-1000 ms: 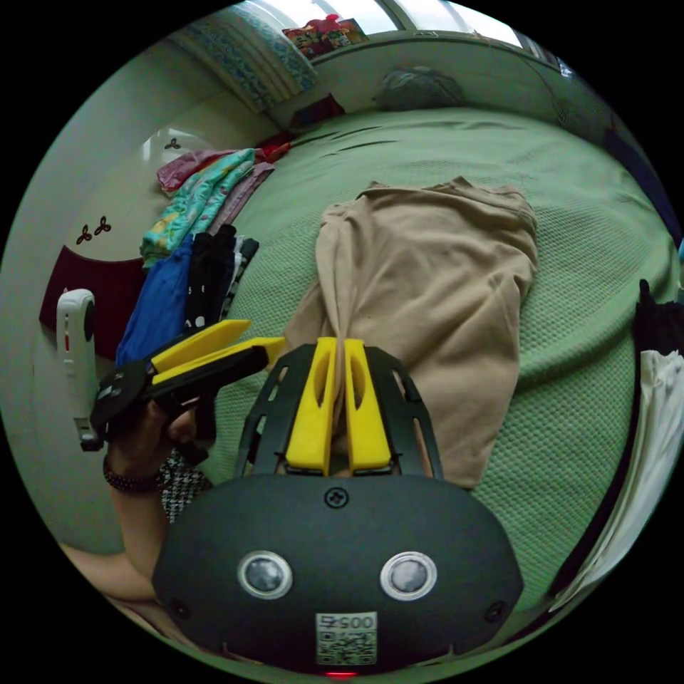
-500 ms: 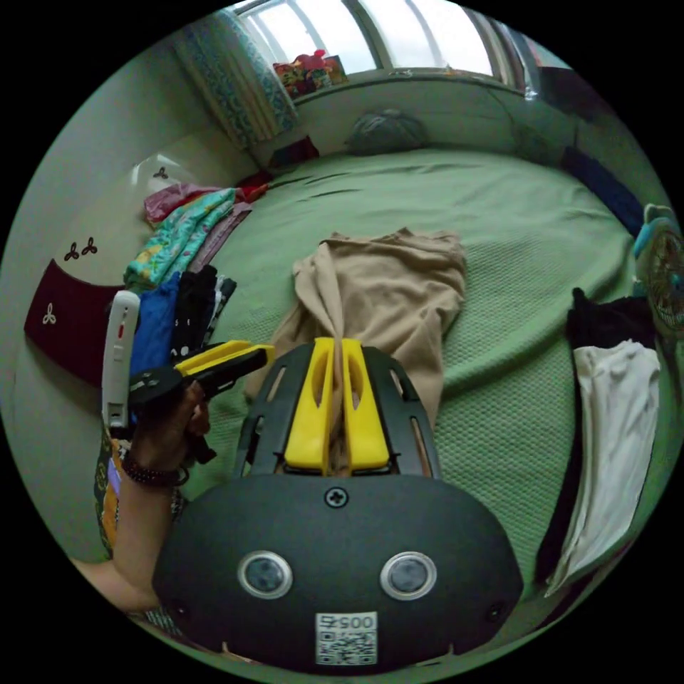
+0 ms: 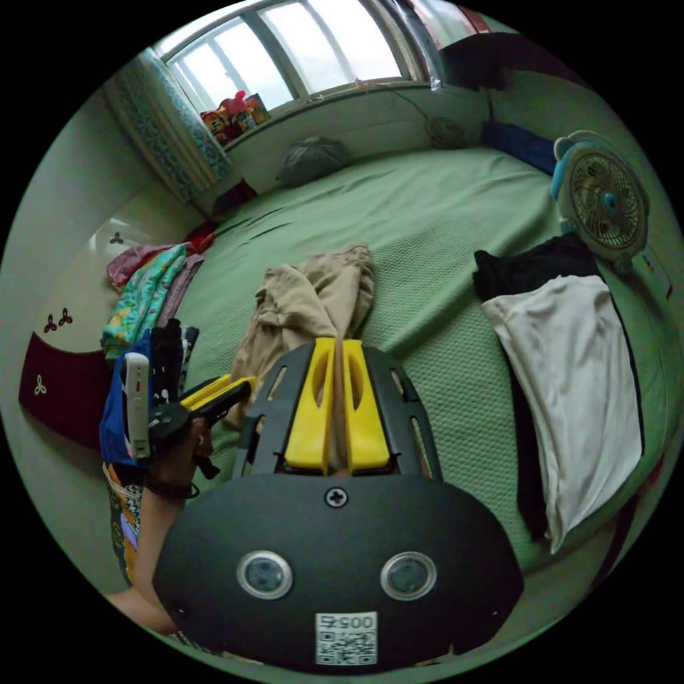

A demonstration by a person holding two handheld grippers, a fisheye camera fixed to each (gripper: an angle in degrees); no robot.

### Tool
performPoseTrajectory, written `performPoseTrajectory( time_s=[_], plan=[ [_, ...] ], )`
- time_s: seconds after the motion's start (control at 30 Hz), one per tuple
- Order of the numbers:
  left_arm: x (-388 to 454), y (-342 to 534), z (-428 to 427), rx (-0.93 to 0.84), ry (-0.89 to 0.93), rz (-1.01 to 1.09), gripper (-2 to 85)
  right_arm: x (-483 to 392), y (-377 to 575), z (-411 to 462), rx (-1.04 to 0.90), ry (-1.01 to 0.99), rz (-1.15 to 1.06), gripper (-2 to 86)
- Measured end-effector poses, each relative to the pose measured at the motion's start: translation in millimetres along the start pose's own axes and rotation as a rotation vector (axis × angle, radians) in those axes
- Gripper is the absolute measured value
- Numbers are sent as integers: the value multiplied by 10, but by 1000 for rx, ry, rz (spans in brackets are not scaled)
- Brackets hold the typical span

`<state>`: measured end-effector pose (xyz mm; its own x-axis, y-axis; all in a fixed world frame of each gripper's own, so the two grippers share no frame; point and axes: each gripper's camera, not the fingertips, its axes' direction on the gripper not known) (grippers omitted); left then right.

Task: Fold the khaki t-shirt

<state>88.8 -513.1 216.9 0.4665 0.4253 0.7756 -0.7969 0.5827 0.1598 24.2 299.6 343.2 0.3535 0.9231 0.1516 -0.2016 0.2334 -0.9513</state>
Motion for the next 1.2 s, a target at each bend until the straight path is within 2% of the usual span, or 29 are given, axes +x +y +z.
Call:
performPoseTrajectory(
  time_s=[0.13, 0.33, 0.47, 0.9, 1.1, 1.2],
  plan=[
    [114, 95, -33, -4, -52, 38, 50, -47, 91, -42, -7, 58, -53, -16],
    [125, 289, -181, 4, -58, -11, 44, 18, 200, -80, -23, 86, -63, -16],
    [108, 497, -283, -4, -150, -43, 43, 72, 261, -71, -51, 67, -53, -16],
    [148, 1387, -573, -52, -202, -151, 46, -164, 908, 124, -206, 128, -267, -16],
    [445, 1731, -640, -53, -309, -89, 46, -8, 1205, -221, -172, 134, -265, -15],
    [494, 1849, -693, -63, -294, -109, 47, 172, 1330, -494, -143, 203, -250, -16]
  ],
)
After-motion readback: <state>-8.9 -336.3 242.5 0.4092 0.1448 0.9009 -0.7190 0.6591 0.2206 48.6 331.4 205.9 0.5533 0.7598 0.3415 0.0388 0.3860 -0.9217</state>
